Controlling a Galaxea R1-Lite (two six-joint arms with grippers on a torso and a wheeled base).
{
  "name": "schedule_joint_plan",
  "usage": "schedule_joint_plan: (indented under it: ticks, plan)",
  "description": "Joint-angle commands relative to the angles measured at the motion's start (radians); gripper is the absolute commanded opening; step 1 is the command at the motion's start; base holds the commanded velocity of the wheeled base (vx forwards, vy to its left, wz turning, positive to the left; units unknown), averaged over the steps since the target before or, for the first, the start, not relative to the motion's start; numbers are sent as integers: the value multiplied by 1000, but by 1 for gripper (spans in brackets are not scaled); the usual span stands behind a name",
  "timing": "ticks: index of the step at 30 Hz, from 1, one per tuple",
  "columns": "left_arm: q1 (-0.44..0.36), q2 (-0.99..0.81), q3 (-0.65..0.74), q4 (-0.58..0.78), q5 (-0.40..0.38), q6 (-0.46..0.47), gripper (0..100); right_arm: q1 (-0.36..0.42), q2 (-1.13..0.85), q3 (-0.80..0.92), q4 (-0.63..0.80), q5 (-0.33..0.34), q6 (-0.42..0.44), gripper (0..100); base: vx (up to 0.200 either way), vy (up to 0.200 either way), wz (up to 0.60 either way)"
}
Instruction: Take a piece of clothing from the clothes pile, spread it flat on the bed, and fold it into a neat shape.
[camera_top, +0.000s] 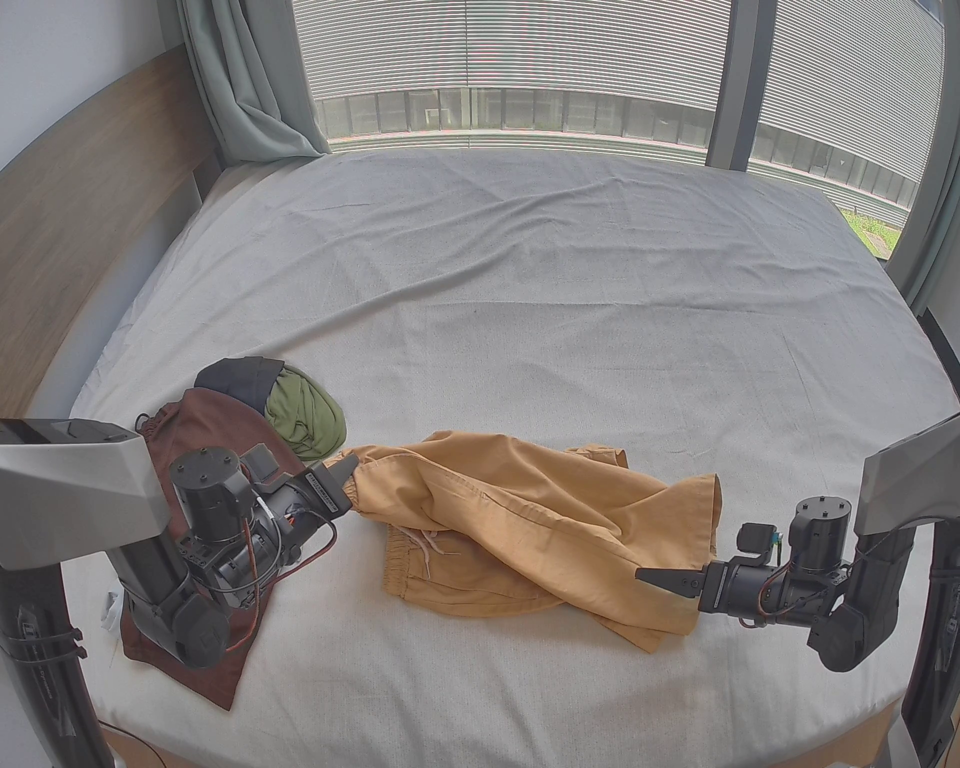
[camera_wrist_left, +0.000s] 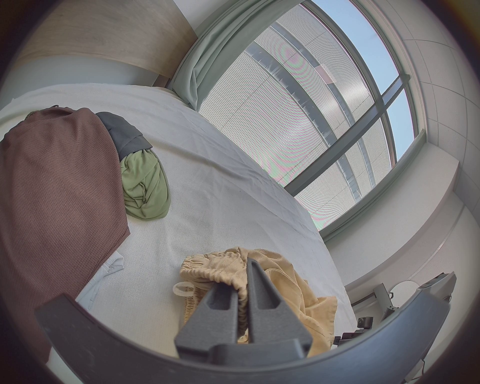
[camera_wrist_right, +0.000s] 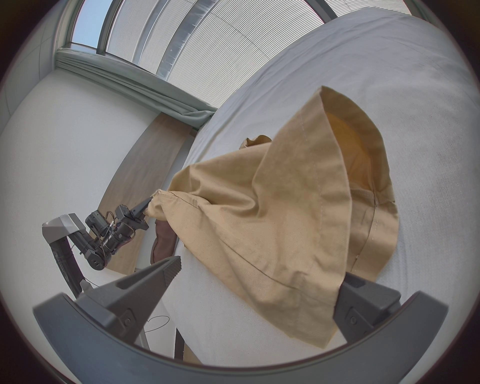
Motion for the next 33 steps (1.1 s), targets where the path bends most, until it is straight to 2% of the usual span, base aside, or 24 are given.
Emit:
schedule_joint_plan:
  ticks: [1, 5, 6, 23, 28, 33]
  plan:
    - [1, 1, 0, -3, 1, 0, 0, 4, 27, 0, -3, 0, -1, 100, 0, 0, 0]
    - [1, 1, -1, -3, 1, 0, 0, 9, 21, -3, -4, 0, -3, 100, 0, 0, 0]
    - [1, 1, -1, -3, 1, 0, 0, 9, 21, -3, -4, 0, -3, 0, 0, 0, 0]
    - [4, 11, -14, -3, 1, 0, 0, -8, -179, 19, -1, 1, 19, 0, 0, 0, 0]
    - [18, 15, -26, -3, 1, 0, 0, -19, -197, 28, 0, 53, 20, 0, 0, 0, 0]
    - [24, 15, -32, -3, 1, 0, 0, -14, -190, 43, 0, 61, 19, 0, 0, 0, 0]
